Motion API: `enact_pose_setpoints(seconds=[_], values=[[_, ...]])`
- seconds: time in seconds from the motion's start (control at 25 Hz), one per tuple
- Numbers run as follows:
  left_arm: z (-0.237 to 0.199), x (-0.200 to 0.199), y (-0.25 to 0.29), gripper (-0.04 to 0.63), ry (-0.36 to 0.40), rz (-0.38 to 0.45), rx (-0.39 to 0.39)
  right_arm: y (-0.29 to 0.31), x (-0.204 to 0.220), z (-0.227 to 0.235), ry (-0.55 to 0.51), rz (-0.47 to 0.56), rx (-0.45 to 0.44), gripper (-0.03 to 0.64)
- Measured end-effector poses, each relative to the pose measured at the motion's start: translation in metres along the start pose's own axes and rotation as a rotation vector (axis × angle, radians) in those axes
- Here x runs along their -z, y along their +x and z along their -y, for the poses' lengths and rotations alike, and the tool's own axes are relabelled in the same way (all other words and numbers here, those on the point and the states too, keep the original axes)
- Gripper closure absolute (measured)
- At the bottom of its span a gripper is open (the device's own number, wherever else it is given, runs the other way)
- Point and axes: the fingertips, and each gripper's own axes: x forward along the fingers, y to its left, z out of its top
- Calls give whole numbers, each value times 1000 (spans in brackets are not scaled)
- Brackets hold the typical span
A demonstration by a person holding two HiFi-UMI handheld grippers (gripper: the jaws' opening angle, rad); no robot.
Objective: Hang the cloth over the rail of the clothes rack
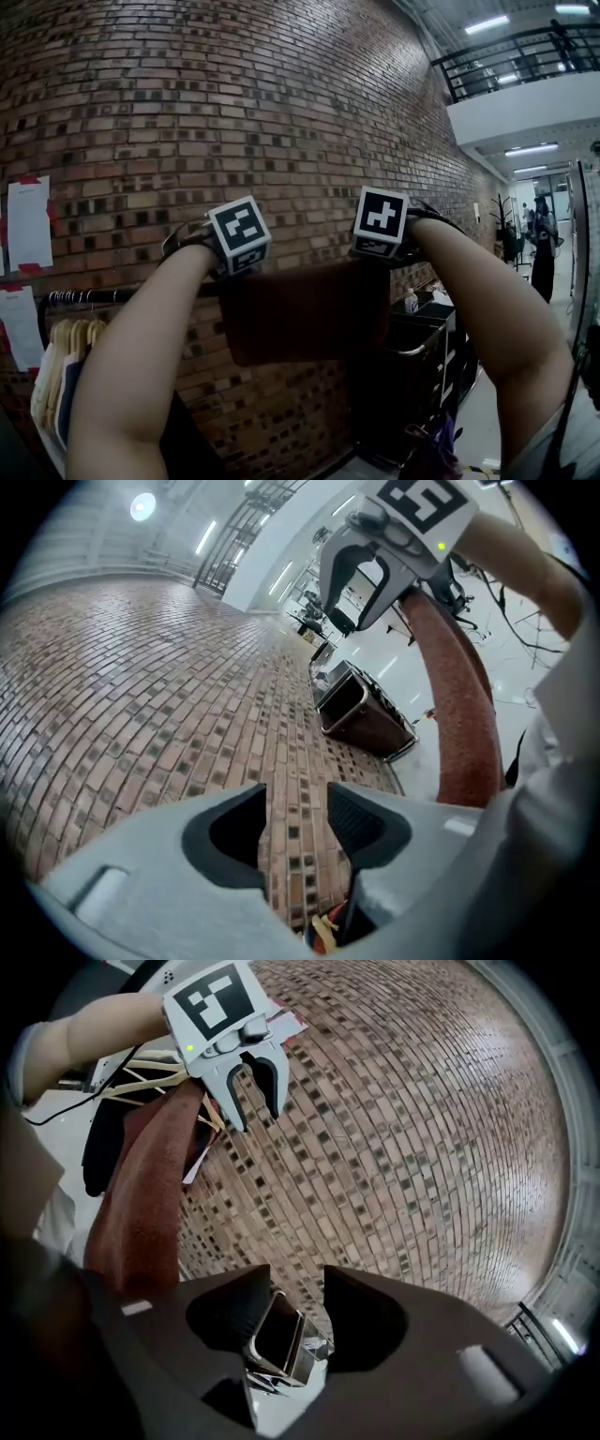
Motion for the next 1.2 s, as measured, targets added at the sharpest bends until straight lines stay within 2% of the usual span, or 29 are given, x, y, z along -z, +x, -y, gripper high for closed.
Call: enact_pose_setpoints(seconds=[0.28,0.32,0.36,0.4,0.44,0.48,0.64,1.0,1.12,1.2], values=[[-1,2,-2,381,-21,10,-7,-2,1,-2,-3,-9,-5,439],[-1,1,-2,405,-24,20,-6,-2,1,-2,-2,-5,-6,448],[-1,1,-2,472,-20,30,-8,-3,0,-1,-6,1,0,457],[-2,1,-3,573,-14,36,-14,-3,-2,1,-14,10,10,490],[-3,1,-4,595,-7,37,-19,-3,-4,2,-24,22,18,585],[-3,2,-3,595,-1,36,-18,-2,-5,2,-26,30,21,617],[-8,-1,-6,595,1,57,-46,-5,6,9,25,3,59,617],[-9,-10,-32,595,-13,100,-86,-31,5,18,25,-6,144,617],[-5,-8,-49,595,-14,95,-149,-44,10,14,72,-11,180,617],[4,-6,-67,595,-35,121,-181,-64,4,8,114,30,204,617]])
